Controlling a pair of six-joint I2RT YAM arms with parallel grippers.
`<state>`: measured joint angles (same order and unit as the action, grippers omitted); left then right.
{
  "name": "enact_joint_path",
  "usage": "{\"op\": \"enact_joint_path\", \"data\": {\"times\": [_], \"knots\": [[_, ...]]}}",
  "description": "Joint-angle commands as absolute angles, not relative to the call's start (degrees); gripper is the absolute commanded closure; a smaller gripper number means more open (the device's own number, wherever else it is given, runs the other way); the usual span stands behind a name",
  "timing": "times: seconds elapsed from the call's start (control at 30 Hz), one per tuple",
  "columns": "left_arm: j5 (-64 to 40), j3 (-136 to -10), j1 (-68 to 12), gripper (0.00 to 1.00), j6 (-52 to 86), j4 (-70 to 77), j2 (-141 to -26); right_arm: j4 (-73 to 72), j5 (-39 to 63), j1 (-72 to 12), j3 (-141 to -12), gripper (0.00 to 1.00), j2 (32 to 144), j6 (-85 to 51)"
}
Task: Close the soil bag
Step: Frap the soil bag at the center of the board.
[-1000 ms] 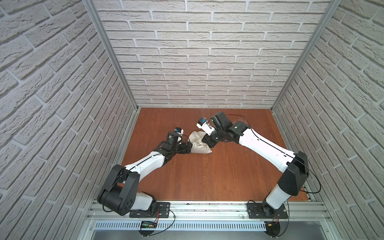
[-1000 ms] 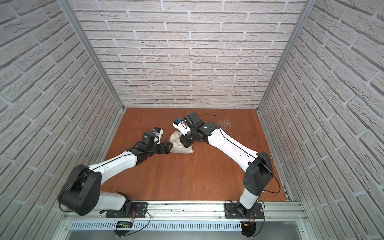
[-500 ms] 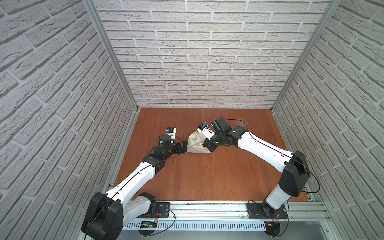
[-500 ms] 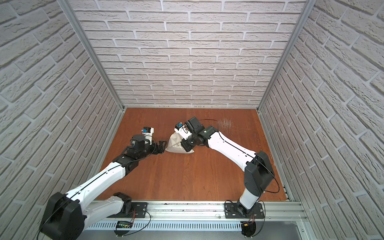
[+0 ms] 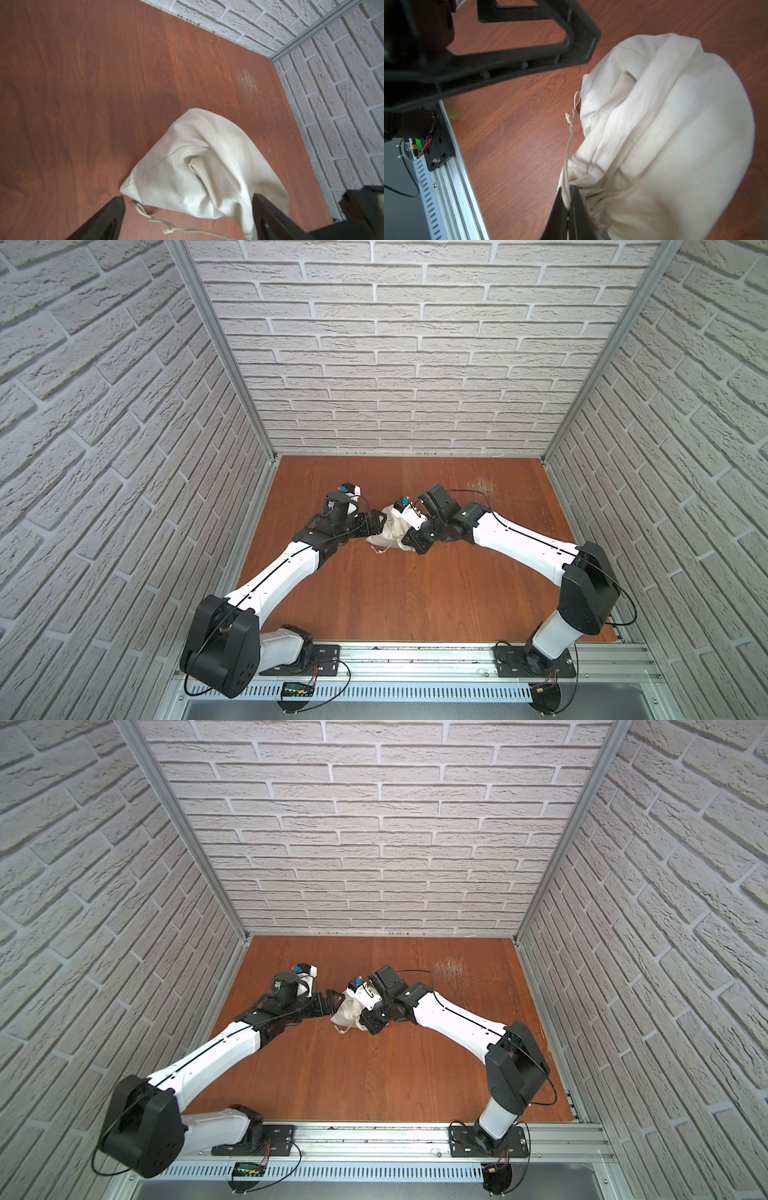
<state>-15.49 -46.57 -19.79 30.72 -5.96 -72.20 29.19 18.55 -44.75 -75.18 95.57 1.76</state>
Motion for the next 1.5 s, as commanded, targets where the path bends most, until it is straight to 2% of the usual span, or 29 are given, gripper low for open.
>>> {"op": "enact_joint_path", "data": {"times": [0.0,0.6,0.97,1.23,1.4,1.47], "knots": [[-20.2,-48.3,-19.4,0.02,33.4,-8.2,-73.2,26.4,18.4,-45.7,-73.8,0.97,96.2,2.0],[-28.0,-50.5,-20.3,0.02,37.6,-10.2,-77.8,19.2,19.4,-48.9,-68.7,0.97,96.5,2.5],[-31.6,-52.9,-23.0,0.26,39.8,-6.6,-83.6,18.4,19.0,-51.4,-67.7,0.96,96.0,4.8],[-32.3,-54.2,-24.4,0.34,40.1,-6.0,-86.8,18.7,19.1,-52.5,-68.1,0.95,95.7,5.8],[-31.9,-53.2,-24.5,0.50,41.5,-3.4,-87.4,18.3,19.0,-53.5,-68.1,0.92,95.7,6.0],[-32.1,-53.1,-24.5,0.66,41.4,-3.3,-87.3,18.2,18.8,-53.7,-68.2,0.92,95.8,5.8]]}}
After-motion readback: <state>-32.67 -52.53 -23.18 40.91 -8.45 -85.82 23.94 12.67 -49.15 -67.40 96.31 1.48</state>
